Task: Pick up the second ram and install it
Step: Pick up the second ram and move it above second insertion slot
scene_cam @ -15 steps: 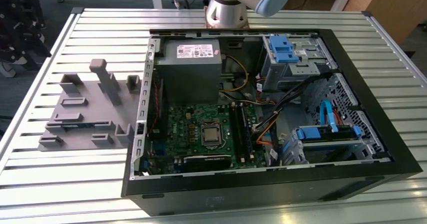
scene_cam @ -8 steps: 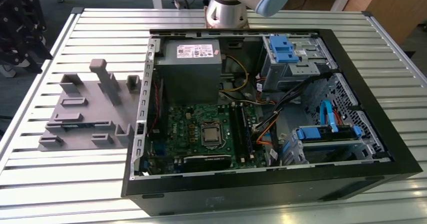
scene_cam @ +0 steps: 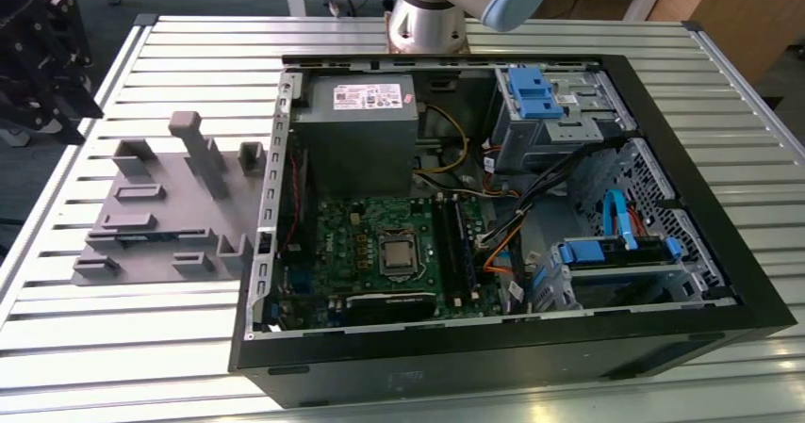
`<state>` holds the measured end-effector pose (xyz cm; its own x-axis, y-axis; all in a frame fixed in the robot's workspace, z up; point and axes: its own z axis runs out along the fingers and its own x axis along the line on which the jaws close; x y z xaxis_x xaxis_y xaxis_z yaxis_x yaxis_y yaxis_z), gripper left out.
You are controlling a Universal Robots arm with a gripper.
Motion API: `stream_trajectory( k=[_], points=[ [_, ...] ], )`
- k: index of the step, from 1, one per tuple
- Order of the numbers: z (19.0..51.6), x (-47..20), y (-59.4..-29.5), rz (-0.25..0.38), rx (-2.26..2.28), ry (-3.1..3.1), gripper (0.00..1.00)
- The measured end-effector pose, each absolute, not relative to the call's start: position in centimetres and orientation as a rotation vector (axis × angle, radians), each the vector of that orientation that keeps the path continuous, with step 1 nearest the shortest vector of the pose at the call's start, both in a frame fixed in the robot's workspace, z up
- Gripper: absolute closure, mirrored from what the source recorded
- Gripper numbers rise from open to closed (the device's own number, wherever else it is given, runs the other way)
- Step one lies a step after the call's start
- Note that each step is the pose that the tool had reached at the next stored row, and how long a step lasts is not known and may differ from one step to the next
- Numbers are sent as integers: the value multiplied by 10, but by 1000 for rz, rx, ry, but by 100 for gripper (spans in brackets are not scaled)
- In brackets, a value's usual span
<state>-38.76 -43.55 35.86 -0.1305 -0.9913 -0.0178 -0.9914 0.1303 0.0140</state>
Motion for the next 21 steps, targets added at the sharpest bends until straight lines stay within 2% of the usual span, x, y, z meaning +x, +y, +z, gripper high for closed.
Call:
stream_trajectory(
  k=[21],
  points=[
    [342,-390,-437,24,-2189,2239,58]
  ],
)
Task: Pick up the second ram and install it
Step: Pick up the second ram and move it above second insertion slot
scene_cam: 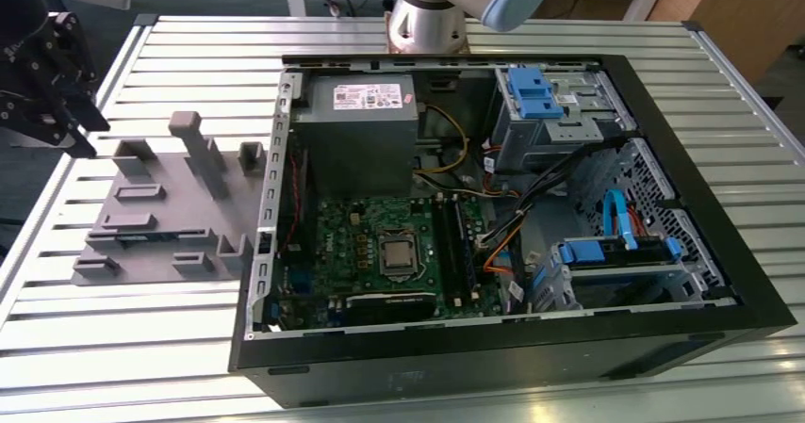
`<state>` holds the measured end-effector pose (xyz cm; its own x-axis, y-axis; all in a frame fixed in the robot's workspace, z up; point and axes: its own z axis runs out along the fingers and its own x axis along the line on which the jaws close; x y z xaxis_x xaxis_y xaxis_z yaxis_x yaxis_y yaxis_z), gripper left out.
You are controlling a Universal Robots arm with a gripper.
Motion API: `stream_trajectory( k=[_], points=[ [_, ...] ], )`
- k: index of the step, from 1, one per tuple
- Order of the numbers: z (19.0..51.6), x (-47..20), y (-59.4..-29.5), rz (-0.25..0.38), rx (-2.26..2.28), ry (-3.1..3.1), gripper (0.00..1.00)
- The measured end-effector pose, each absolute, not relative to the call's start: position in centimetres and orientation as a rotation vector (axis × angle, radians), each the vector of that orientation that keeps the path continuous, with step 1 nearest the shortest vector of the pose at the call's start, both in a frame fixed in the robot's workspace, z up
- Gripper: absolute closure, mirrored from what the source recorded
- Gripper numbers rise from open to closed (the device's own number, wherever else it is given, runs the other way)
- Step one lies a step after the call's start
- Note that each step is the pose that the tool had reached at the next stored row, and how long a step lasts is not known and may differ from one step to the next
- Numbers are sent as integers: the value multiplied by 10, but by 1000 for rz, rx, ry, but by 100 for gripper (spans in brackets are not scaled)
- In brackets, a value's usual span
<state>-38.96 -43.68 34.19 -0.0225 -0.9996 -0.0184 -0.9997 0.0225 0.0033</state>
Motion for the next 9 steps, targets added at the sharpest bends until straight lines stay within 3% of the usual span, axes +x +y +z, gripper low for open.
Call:
stream_trajectory(
  k=[9],
  points=[
    [337,-390,-437,21,-2188,2235,58]
  ],
)
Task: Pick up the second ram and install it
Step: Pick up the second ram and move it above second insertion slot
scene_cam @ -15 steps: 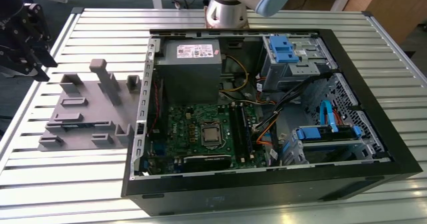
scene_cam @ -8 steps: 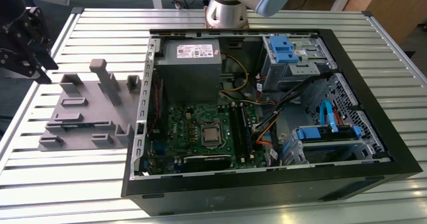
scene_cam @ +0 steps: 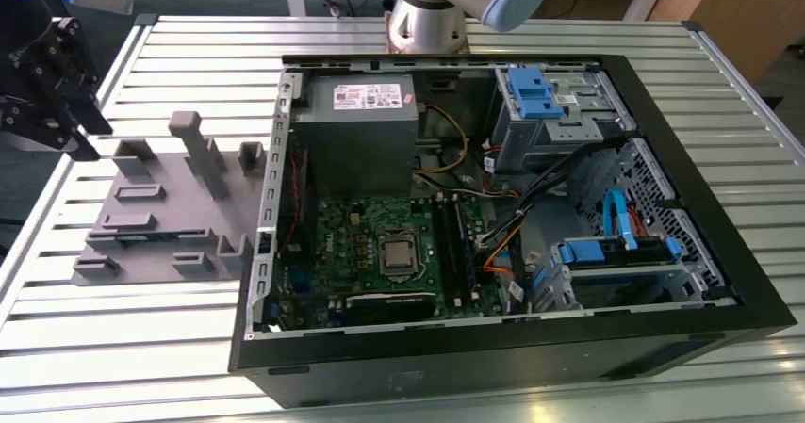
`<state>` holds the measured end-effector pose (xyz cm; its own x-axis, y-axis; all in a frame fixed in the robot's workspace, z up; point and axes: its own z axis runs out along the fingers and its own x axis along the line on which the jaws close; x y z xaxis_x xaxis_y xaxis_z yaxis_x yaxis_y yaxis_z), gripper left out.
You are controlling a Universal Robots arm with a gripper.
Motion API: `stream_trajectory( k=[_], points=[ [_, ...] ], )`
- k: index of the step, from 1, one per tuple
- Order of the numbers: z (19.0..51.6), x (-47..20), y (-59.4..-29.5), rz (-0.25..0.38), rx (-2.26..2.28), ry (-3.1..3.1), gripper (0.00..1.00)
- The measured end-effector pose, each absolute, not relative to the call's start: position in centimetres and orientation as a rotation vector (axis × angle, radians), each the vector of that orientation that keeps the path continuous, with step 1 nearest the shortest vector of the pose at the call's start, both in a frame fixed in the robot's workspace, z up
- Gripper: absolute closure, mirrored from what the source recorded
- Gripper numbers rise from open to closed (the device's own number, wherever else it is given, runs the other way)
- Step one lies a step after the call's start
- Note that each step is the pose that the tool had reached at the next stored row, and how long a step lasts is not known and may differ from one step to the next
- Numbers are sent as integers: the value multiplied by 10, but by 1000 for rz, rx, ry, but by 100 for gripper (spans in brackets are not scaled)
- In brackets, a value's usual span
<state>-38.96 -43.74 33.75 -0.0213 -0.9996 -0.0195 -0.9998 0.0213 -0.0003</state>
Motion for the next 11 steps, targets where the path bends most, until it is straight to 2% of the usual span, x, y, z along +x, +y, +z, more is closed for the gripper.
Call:
stream_trajectory(
  k=[11],
  points=[
    [330,-390,-438,21,-2190,2232,58]
  ],
)
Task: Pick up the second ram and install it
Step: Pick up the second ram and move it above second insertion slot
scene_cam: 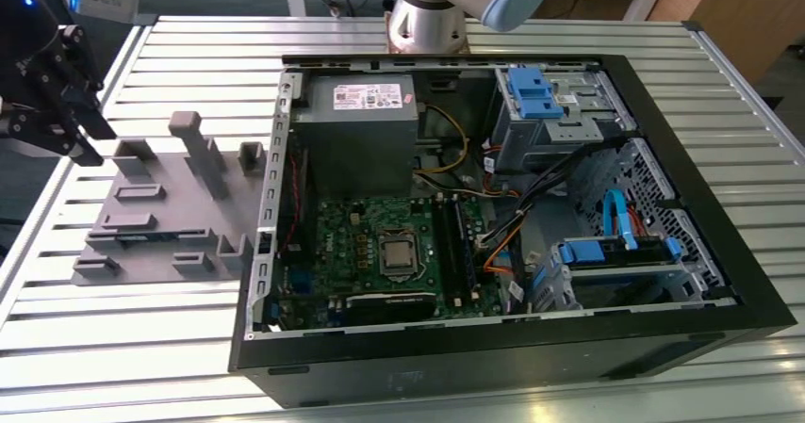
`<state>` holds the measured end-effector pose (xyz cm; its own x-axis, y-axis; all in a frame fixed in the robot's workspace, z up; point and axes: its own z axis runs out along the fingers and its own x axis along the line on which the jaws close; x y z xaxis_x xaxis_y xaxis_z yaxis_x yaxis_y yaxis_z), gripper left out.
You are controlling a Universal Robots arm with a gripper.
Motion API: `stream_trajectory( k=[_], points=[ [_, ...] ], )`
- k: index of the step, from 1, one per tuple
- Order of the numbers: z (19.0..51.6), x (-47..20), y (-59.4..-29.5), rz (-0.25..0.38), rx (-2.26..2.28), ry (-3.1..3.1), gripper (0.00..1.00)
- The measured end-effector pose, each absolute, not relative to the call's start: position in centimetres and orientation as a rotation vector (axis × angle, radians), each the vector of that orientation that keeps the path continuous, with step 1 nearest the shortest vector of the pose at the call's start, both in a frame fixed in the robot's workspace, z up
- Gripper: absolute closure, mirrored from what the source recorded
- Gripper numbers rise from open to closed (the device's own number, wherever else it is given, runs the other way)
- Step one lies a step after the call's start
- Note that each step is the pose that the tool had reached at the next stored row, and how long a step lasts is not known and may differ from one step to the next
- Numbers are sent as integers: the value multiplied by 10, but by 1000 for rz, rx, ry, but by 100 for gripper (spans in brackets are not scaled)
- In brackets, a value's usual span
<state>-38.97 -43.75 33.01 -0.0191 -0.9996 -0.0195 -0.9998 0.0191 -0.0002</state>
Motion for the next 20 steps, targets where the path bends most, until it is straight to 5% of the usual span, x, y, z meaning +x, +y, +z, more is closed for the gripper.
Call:
stream_trajectory(
  k=[20],
  points=[
    [320,-392,-437,22,-2192,2231,58]
  ],
)
